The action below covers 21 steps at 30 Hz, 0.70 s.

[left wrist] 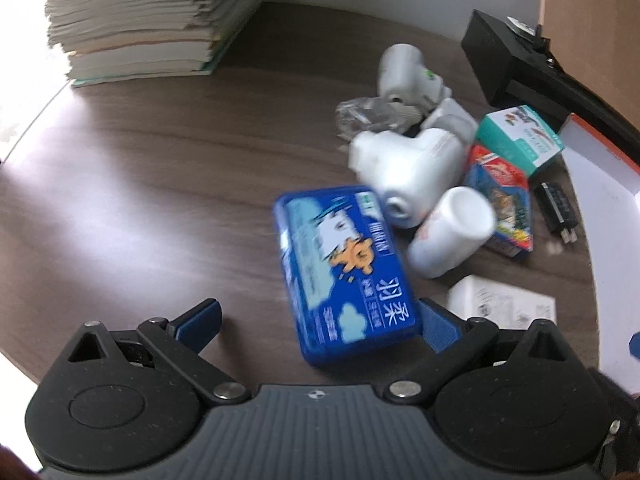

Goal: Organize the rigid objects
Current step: 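Reach the left tool to the blue tin while the right tool reaches the white box, then grasp the blue tin with the left tool while the right tool grasps the white barcode box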

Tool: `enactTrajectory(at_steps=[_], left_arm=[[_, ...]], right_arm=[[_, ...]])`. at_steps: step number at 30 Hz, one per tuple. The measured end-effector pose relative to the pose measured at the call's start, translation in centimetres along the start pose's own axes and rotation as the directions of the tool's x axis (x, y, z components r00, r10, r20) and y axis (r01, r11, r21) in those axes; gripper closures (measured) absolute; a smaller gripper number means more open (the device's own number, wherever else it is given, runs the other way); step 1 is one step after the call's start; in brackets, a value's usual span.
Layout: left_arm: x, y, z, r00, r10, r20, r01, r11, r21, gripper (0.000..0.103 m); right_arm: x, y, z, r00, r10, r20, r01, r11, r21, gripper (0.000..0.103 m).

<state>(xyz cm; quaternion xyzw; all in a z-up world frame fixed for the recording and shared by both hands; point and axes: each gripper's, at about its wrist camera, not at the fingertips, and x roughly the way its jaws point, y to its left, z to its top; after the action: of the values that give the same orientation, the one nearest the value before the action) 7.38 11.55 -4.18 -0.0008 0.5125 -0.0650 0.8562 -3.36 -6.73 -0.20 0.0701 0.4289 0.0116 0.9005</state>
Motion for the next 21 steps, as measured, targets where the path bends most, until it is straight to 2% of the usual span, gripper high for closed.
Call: enactTrajectory(at_steps=[3,5,7,8,10,13,16,19,21], left_arm=[[-0.2,0.9,0.0,1.000,0.007,0.010,-0.007,1.000,-0.004,0.000],[-0.1,0.9,0.1,1.000,-0.001,0.014,0.001,1.000,-0.003,0.000],[0.2,0.7,0.2,1.000,-0.005,0.027,0.005,1.000,0.014,0.000],[0.3,0.5,0.3,1.000,-0.003,0.031,0.002,1.000,0.024,0.000],[0.6,0.2,0.6,0.999,-0.007,0.040,0.005,0.999,0.043,0.000],[1.3,-0.2,1.1,0.999,-0.005,0.044,0.003,0.999,0.053,0.000],[1.7,-0.4,1.4,0.998,0.006,0.055,-0.009,0.998,0.055,0.001],[1.7,-0.5,1.7,0.997,0.007,0.074,-0.011,0.999,0.052,0.009],[1.7,-0.7,1.7,0.996,0.012,0.089,-0.018,0.998,0.062,0.018]], right_arm=[[0.5,0.6,0.0,1.000,0.013,0.028,-0.011,0.997,-0.072,0.001],[0.9,1.2,0.1,0.998,0.035,0.057,-0.025,0.986,-0.167,0.001],[1.5,1.8,0.2,0.995,0.079,0.054,-0.061,0.956,-0.286,0.001],[1.9,2.2,0.3,0.995,0.068,0.075,-0.037,0.935,-0.352,0.001],[2.5,2.8,0.6,0.992,0.100,0.077,-0.055,0.891,-0.450,0.001],[3.7,3.4,1.3,0.985,0.170,0.034,-0.128,0.845,-0.519,0.001],[5.4,3.6,2.1,0.974,0.220,-0.051,-0.212,0.811,-0.545,0.001],[6.9,3.8,2.4,0.967,0.228,-0.114,-0.252,0.790,-0.558,0.003],[7.8,3.8,2.4,0.959,0.233,-0.159,-0.282,0.789,-0.546,0.012]])
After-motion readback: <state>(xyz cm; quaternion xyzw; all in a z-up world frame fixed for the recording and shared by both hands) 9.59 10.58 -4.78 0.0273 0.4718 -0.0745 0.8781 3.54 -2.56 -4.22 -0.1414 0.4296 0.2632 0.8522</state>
